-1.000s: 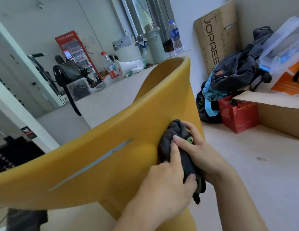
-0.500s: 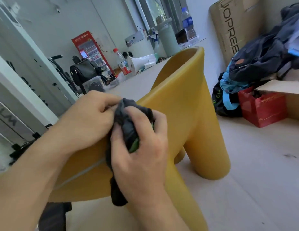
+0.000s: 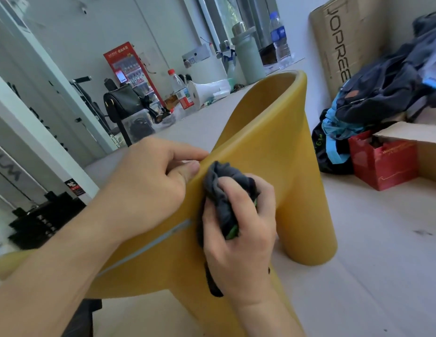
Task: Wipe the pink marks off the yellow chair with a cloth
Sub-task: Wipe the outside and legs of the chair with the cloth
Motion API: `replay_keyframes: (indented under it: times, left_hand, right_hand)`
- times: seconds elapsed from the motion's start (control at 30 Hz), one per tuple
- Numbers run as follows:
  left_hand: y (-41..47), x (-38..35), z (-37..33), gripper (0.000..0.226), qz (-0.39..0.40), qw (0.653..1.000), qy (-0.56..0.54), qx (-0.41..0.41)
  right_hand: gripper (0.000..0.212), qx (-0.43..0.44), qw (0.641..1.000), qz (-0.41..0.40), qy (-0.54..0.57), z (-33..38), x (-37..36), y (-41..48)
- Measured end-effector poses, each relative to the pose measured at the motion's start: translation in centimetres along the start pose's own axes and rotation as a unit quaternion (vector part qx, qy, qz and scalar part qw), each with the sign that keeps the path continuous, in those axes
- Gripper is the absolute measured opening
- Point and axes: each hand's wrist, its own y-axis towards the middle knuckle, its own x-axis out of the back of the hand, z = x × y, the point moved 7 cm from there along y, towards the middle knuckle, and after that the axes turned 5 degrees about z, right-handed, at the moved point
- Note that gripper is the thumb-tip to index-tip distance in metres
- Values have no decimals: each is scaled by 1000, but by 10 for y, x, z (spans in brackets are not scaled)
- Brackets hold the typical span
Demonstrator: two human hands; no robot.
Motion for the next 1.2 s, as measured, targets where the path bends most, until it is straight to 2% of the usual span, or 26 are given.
replay_keyframes:
  times: [0.07,0.1,0.2,0.27,0.3,0.37,0.43,0.5,0.57,0.6,0.67,0.73,0.83,0.9,1.0,1.1,1.17,1.2]
  left_hand:
    - [5,-4,-7,25,-8,1000,13,-13]
    - [8,-6,-13,25,-9,1000,22,-20]
    - [21,-20,-40,32,8,998,48,-42]
    - [27,-28,-51,35,24,997,60,-43]
    - [27,-29,-53,36,30,997,62,-36]
    - [28,-27,-54,35,33,998,50,-18]
    - [27,-28,-55,35,43,998,46,-11]
    - [25,-28,-56,35,45,998,43,-5]
    - [26,-29,-57,36,43,998,39,1]
    - [27,-29,-58,36,39,998,40,6]
    - [30,-28,-60,37,21,998,49,16]
    - [35,-30,-69,35,8,998,61,21]
    - [45,-37,-86,26,5,997,76,20]
    - [50,-43,-95,23,21,994,103,4]
    - [47,-46,-89,29,96,986,138,-19]
    - [36,-47,-75,30,164,983,78,-23]
    - [38,-47,-73,27,155,984,74,-38]
    - [40,-47,-73,25,147,985,72,-44]
  right_hand:
    - [21,36,999,1,-13,-9,8,12]
    - [22,23,1000,-8,-18,-16,13,22]
    - [21,-152,987,-59,1,-81,43,74]
    - [21,-289,955,-47,41,-127,53,100]
    - [19,-329,941,-45,66,-142,54,101]
    - [11,-365,925,-42,93,-157,49,88]
    - [6,-420,904,-30,69,-175,45,56]
    - [20,-490,871,20,34,-190,46,26]
    - [19,-523,850,56,27,-191,48,14]
    - [17,-507,859,60,26,-183,48,17]
    - [9,-410,910,48,38,-149,47,40]
    - [19,-292,954,31,62,-106,49,69]
    - [23,-162,984,12,71,-61,63,97]
    - [22,-167,984,8,65,-69,71,100]
    - [13,-272,961,28,33,-105,72,92]
    - [8,-365,930,30,-10,-118,74,72]
    - [12,-358,933,23,-37,-99,73,66]
    - [10,-323,946,8,-31,-81,73,68]
